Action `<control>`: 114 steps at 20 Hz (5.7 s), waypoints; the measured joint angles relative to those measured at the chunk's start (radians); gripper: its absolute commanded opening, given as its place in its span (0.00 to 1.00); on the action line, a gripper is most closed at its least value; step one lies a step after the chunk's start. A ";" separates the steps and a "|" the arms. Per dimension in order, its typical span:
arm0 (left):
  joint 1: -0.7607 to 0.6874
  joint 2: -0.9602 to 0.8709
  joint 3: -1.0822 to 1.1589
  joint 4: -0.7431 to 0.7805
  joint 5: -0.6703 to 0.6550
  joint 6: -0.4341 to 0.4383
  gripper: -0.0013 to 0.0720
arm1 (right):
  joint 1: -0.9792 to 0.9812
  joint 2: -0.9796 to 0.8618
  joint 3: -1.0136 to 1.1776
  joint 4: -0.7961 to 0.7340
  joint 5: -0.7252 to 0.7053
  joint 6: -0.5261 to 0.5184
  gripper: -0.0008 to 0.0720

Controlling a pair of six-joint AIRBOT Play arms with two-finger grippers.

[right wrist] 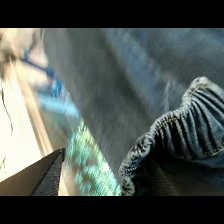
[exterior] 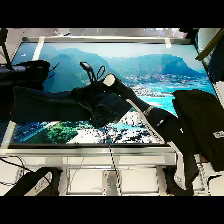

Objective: Fold the clothes and pants, and hang the long-sleeved shirts on hangers.

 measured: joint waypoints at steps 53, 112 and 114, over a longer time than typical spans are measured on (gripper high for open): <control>-0.253 -0.352 -0.393 0.028 0.495 -0.037 0.04 | -0.570 0.258 -0.032 -0.366 0.653 0.100 0.76; -0.491 -0.509 -0.229 0.023 0.557 -0.183 0.04 | -0.535 0.208 0.014 -0.031 0.715 0.375 0.07; -0.462 -0.494 -0.227 0.023 0.535 -0.187 0.04 | -0.506 0.209 0.014 -0.035 0.668 0.385 0.07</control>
